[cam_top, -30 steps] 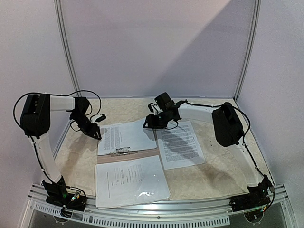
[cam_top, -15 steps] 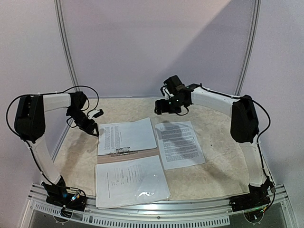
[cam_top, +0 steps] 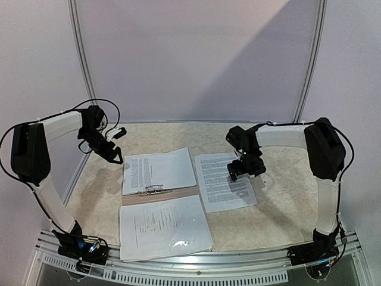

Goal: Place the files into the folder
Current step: Pick up the file from the center of the board, then pass from the right arm to the left

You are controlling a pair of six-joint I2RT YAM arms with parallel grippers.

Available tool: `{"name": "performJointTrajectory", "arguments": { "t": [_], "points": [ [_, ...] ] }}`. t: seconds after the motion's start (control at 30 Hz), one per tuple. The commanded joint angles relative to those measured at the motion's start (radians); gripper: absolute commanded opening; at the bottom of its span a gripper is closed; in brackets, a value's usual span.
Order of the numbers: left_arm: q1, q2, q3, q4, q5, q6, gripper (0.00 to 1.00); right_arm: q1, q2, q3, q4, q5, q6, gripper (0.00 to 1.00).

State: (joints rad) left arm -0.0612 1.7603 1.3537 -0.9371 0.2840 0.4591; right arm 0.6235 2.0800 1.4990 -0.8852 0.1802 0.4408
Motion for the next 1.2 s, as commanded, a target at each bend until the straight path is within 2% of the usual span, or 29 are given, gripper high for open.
{"name": "performJointTrajectory", "arguments": {
  "t": [0.0, 0.03, 0.07, 0.1, 0.17, 0.33, 0.5, 0.6, 0.7, 0.83, 0.9, 1.03, 1.17],
  "points": [
    [-0.017, -0.039, 0.007, -0.032, 0.003, -0.004, 0.82, 0.005, 0.007, -0.055, 0.109, -0.109, 0.059, 0.94],
    [-0.017, -0.046, 0.005, -0.034, 0.0, -0.003, 0.82, 0.004, 0.022, -0.061, 0.112, -0.104, 0.064, 0.89],
    [-0.017, -0.052, 0.003, -0.034, -0.003, -0.001, 0.82, 0.004, 0.031, -0.066, 0.113, -0.099, 0.069, 0.8],
    [-0.017, -0.056, 0.002, -0.034, -0.007, -0.001, 0.82, 0.004, 0.043, -0.075, 0.12, -0.094, 0.071, 0.64],
    [-0.017, -0.064, 0.003, -0.034, -0.014, 0.001, 0.82, 0.003, 0.061, -0.102, 0.141, -0.075, 0.074, 0.42],
    [-0.018, -0.072, 0.015, -0.048, -0.019, 0.008, 0.82, 0.001, 0.074, -0.12, 0.137, -0.037, 0.076, 0.01],
    [-0.02, -0.077, 0.045, -0.079, -0.007, 0.019, 0.82, 0.001, -0.001, -0.066, 0.078, 0.059, 0.033, 0.0],
    [-0.024, -0.081, 0.09, -0.143, 0.086, 0.047, 0.82, 0.011, -0.062, -0.001, 0.038, 0.108, -0.066, 0.0],
    [-0.042, -0.087, 0.163, -0.244, 0.202, 0.105, 0.82, 0.064, -0.159, 0.053, 0.044, 0.182, -0.223, 0.0],
    [-0.12, -0.11, 0.281, -0.363, 0.304, 0.181, 0.85, 0.18, -0.3, 0.07, 0.111, 0.24, -0.48, 0.0],
    [-0.168, -0.13, 0.322, -0.377, 0.341, 0.194, 0.9, 0.215, -0.346, 0.081, 0.131, 0.226, -0.585, 0.0],
    [-0.251, -0.15, 0.4, -0.372, 0.404, 0.203, 0.99, 0.257, -0.421, 0.104, 0.172, 0.094, -0.644, 0.0],
    [-0.317, -0.132, 0.482, -0.342, 0.399, 0.172, 1.0, 0.306, -0.465, 0.107, 0.224, 0.009, -0.661, 0.0]
  ]
}}
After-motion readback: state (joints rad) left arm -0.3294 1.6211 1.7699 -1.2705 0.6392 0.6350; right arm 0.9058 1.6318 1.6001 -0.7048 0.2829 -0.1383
